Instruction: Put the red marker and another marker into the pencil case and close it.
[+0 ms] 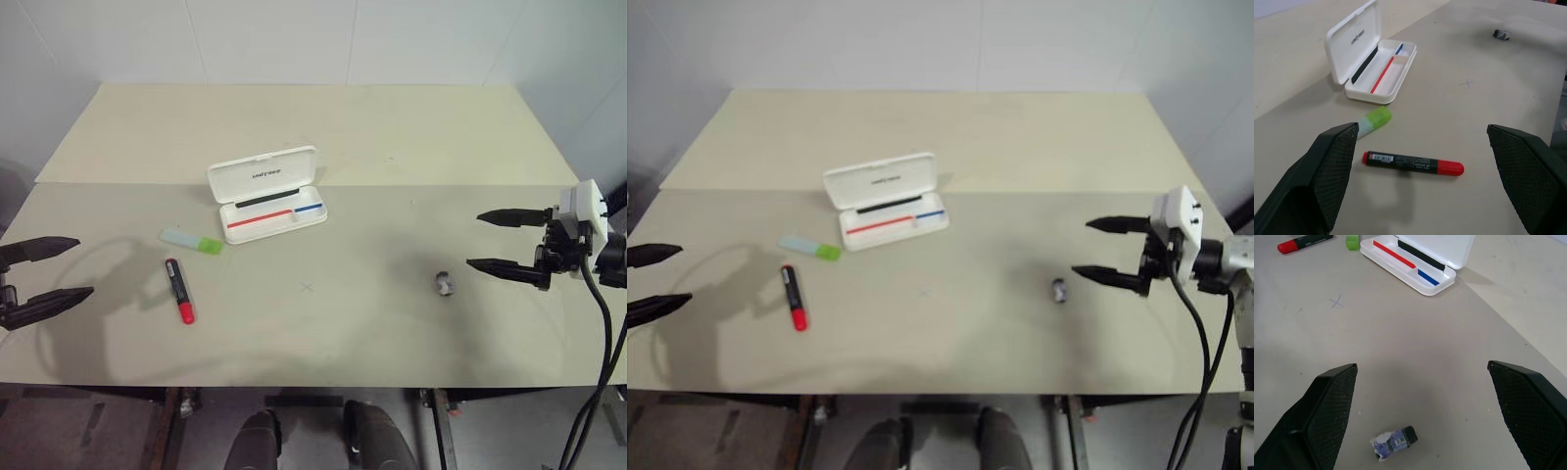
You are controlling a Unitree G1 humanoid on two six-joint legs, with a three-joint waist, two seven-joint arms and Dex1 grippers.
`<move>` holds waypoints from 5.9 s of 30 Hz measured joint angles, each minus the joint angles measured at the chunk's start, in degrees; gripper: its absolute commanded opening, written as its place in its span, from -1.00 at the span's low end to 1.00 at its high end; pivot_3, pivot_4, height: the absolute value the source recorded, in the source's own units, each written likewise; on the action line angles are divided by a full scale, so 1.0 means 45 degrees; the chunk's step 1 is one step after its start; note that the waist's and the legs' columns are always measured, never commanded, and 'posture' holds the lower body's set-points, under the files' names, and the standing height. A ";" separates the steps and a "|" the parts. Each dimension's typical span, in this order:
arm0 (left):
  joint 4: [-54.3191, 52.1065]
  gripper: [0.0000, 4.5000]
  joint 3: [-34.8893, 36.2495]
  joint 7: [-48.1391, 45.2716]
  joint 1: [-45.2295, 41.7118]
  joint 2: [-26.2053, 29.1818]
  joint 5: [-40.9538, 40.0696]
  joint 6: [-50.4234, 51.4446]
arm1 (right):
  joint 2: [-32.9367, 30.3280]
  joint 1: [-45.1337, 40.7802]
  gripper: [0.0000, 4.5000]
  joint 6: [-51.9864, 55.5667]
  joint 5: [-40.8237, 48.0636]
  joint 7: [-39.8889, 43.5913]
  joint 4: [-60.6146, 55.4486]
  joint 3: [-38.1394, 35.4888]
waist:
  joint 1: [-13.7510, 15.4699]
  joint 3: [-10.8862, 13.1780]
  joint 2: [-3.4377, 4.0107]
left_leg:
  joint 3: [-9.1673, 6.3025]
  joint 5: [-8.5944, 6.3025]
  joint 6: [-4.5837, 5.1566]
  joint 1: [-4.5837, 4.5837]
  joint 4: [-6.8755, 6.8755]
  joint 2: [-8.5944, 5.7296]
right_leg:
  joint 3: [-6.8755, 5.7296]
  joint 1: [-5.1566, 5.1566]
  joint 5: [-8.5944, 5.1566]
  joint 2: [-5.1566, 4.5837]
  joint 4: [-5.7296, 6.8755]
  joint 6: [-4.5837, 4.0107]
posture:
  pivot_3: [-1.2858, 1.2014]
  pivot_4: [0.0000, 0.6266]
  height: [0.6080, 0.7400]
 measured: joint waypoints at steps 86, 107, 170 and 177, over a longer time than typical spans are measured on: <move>0.6949 -0.98 -0.9250 0.3093 -1.1987 -0.6728 0.8735 -0.5038 | 0.1887 0.4840 1.00 0.2054 0.2117 -0.4414 -0.6456 -0.2490 | 0.0291 0.0055 -0.0117 | 0.0116 0.0010 -0.0007 0.0013 0.0141 0.0006 | 0.0259 -0.0007 0.0114 0.0111 0.0090 0.0196 | 0.03 -0.52 1.00; -0.3614 -0.98 -1.0127 0.4038 -0.5451 -0.5770 0.7860 -0.3109 | 0.1687 0.3880 1.00 0.2095 0.1884 -0.3639 -0.5616 -0.1896 | 0.0329 0.0055 -0.0117 | 0.0198 0.0035 0.0041 0.0040 0.0187 0.0020 | 0.0345 0.0003 0.0148 0.0119 0.0078 0.0176 | 0.03 -0.52 1.00; -1.3071 0.99 -0.4015 1.7815 -0.0338 -1.0121 0.7635 0.8669 | 0.1644 0.0958 1.00 0.3728 0.3427 -0.1796 -0.5710 0.0652 | 0.0334 0.0054 -0.0152 | 0.0245 0.0022 0.0068 0.0030 0.0300 0.0034 | 0.0413 0.0023 0.0171 0.0146 0.0031 0.0121 | 0.03 -0.52 1.00; -1.3308 0.99 -0.4506 2.0018 -0.0497 -1.2576 0.8326 1.1531 | 0.1702 0.0598 1.00 0.3440 0.2917 -0.1335 -0.4876 0.0783 | 0.0337 0.0051 -0.0162 | 0.0250 0.0027 0.0077 0.0012 0.0311 0.0029 | 0.0418 0.0039 0.0190 0.0146 -0.0047 0.0066 | 0.03 -0.52 1.00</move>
